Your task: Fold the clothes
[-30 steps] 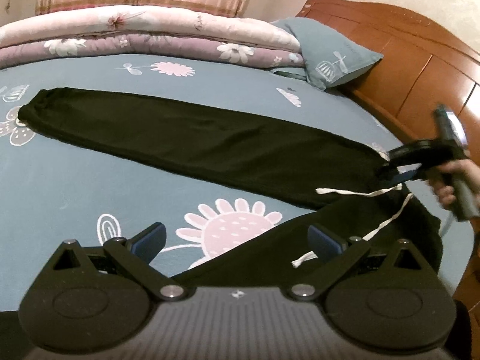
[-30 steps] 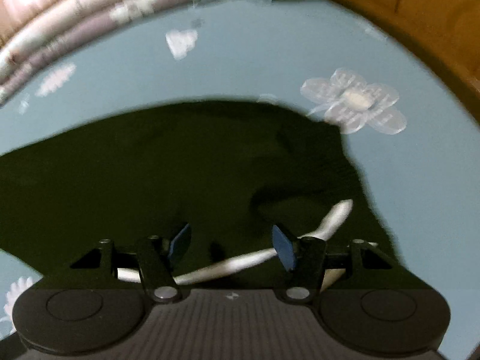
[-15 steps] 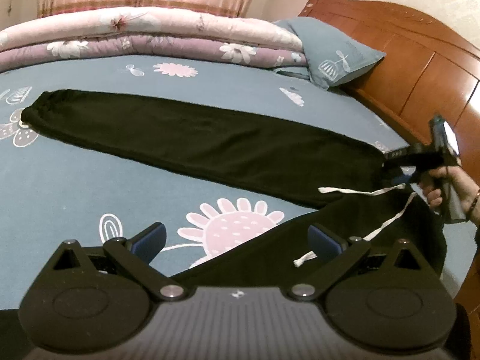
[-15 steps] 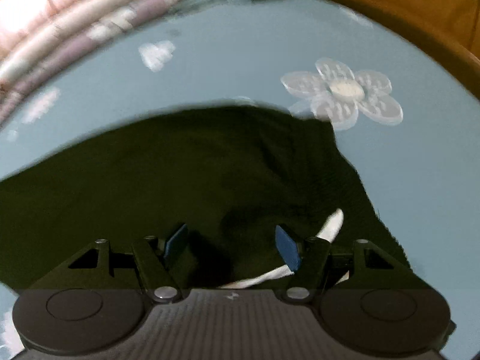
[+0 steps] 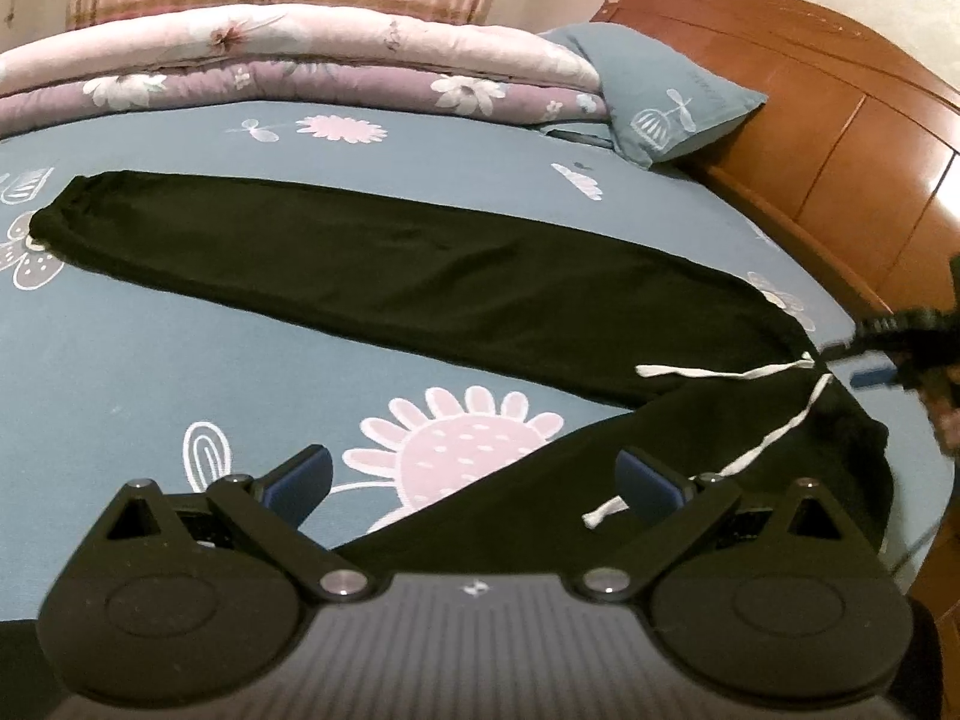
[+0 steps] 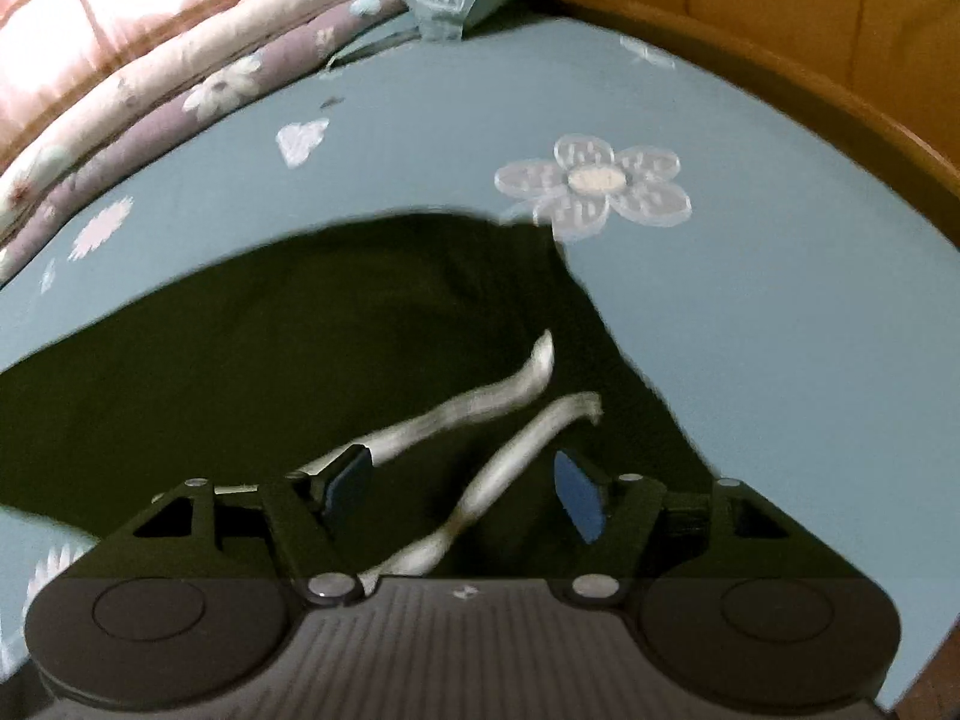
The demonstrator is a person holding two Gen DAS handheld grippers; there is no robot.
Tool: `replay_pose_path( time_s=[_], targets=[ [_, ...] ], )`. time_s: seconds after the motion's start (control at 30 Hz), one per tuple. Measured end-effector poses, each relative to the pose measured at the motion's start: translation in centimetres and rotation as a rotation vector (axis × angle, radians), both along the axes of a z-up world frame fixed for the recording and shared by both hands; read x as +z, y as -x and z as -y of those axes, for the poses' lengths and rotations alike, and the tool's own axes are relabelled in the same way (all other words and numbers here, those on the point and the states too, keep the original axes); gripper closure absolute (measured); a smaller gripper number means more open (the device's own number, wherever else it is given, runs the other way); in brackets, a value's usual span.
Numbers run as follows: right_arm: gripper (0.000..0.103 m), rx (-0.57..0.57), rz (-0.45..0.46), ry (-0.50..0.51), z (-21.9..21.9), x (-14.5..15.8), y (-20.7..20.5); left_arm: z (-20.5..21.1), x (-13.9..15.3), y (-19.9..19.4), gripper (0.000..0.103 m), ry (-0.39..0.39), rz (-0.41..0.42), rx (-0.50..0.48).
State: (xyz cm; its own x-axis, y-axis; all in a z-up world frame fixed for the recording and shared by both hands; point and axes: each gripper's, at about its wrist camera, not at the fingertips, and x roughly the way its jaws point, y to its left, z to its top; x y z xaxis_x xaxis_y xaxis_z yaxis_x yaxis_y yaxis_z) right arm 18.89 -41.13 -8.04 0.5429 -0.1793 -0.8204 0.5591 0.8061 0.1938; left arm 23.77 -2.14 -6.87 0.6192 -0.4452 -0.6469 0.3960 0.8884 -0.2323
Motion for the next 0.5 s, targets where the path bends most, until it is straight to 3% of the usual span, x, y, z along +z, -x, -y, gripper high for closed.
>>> replay_pose_path(
  time_s=[0.23,0.37,0.5],
  targets=[
    [0.034,-0.042,-0.11,0.021,0.3,-4.5,2.9,0.3,0.9,1.2,0.003,0.005,0.026,-0.028],
    [0.031,-0.087,-0.093,0.044,-0.4,-2.6,3.6,0.1,1.2,1.3,0.003,0.016,0.033,-0.028],
    [0.029,-0.041,-0.026,-0.001,-1.9,-1.3,3.6,0.1,1.0,1.1,0.003,0.013,0.025,-0.024]
  ],
)
